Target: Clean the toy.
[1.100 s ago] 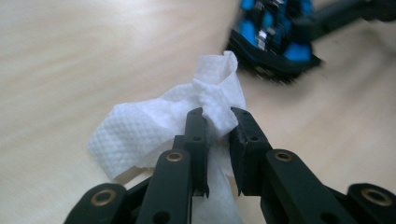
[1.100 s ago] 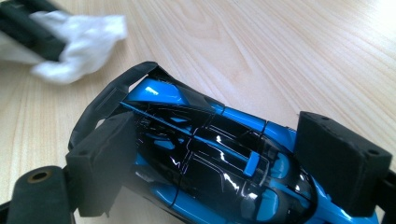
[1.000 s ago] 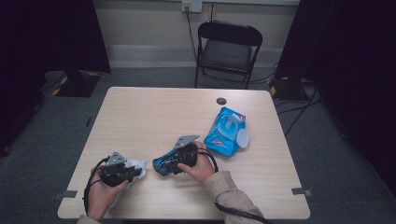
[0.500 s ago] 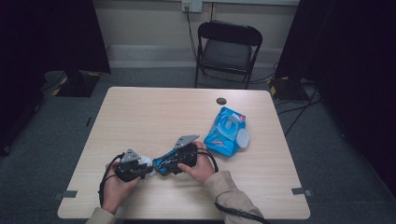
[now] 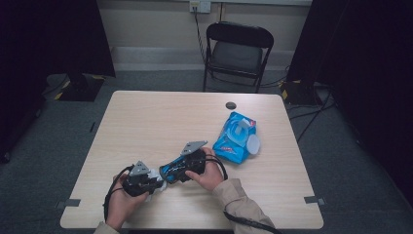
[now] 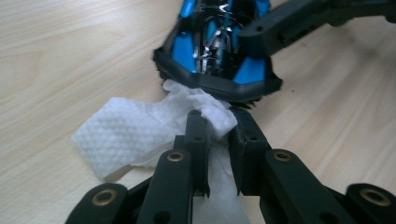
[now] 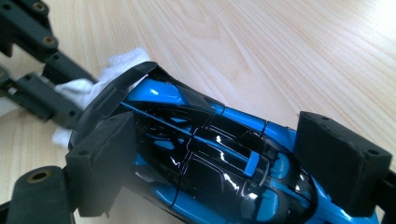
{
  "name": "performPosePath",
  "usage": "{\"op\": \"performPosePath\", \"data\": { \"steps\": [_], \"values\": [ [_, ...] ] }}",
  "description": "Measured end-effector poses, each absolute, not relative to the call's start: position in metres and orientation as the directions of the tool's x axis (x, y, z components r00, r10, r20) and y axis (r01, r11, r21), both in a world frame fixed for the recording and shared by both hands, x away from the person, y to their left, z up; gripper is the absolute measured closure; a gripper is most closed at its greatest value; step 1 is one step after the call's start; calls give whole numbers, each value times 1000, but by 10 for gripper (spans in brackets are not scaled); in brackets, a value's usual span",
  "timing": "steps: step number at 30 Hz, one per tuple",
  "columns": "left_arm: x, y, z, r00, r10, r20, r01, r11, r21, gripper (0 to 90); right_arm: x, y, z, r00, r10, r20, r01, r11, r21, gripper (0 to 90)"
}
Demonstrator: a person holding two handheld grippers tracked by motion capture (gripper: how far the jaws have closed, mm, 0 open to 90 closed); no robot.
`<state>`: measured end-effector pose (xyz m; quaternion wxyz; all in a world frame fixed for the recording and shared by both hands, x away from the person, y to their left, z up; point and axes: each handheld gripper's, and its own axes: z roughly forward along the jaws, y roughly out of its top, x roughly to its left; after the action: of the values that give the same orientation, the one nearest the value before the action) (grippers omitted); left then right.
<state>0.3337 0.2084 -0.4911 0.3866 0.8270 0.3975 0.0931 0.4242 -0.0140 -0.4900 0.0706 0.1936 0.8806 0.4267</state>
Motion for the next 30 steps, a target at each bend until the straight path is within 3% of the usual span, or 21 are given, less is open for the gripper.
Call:
{"op": "performPosePath", "data": {
  "steps": [20, 30],
  "values": [
    [315, 167, -486, 772, 613, -172, 535, -479, 696, 785, 424, -14, -490, -915, 401, 41, 281, 560, 779, 128],
    [313, 199, -475, 745, 645, -170, 568, -478, 670, 786, 424, -14, -490, -916, 400, 42, 280, 558, 781, 128]
  ]
}}
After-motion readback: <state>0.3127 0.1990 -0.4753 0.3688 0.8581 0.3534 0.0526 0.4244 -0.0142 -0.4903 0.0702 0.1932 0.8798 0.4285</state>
